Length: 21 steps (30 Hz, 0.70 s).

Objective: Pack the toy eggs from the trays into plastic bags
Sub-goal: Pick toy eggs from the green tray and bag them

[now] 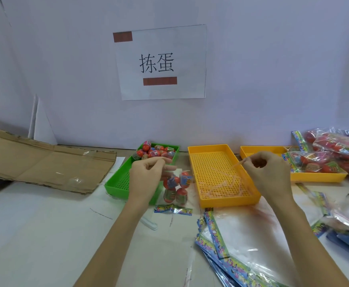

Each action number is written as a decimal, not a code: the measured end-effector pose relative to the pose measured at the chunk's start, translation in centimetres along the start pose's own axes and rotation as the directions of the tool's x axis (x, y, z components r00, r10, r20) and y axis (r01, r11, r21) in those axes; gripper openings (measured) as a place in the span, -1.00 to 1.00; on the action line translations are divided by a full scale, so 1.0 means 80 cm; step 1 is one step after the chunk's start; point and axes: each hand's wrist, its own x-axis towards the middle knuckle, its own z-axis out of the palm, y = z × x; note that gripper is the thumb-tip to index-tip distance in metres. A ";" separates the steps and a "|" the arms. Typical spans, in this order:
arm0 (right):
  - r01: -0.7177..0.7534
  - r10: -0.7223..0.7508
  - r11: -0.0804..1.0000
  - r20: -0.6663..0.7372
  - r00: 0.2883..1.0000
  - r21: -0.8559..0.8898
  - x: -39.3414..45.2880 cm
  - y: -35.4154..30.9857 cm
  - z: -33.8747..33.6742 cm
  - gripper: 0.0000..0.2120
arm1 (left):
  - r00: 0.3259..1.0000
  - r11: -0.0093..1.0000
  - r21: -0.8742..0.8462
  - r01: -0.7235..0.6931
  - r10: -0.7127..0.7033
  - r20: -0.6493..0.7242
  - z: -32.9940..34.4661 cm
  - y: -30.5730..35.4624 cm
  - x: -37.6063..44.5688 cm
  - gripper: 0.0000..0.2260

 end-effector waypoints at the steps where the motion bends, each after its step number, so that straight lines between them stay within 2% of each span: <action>1: -0.001 0.004 0.999 0.062 0.998 -0.047 0.001 0.005 -0.003 -0.91 | 1.000 1.000 -0.005 0.008 -0.008 -0.007 -0.001 -0.001 0.001 -0.77; 4: 0.011 0.019 0.991 0.218 0.976 -0.134 0.002 0.012 -0.009 -0.95 | 0.999 0.999 -0.019 0.032 -0.032 -0.009 -0.002 -0.003 0.002 -0.77; 9: -0.010 0.038 0.989 0.187 0.982 -0.150 0.008 0.017 -0.019 -0.95 | 1.000 1.000 0.004 0.028 -0.028 0.013 -0.001 -0.004 0.003 -0.79; 15: -0.066 0.133 0.970 0.284 0.950 -0.234 0.012 0.029 -0.029 -0.95 | 0.998 0.999 0.005 0.037 -0.037 0.043 0.000 -0.003 0.003 -0.78; 18: -0.042 0.094 0.963 0.185 0.978 -0.267 0.014 0.029 -0.032 -0.79 | 0.996 0.998 -0.029 0.057 -0.055 0.063 -0.001 -0.001 0.002 -0.78; 21: 0.039 -0.039 0.992 0.007 0.999 -0.122 0.010 0.007 -0.029 -0.74 | 0.994 0.995 -0.077 0.064 -0.056 0.098 -0.003 0.003 0.001 -0.78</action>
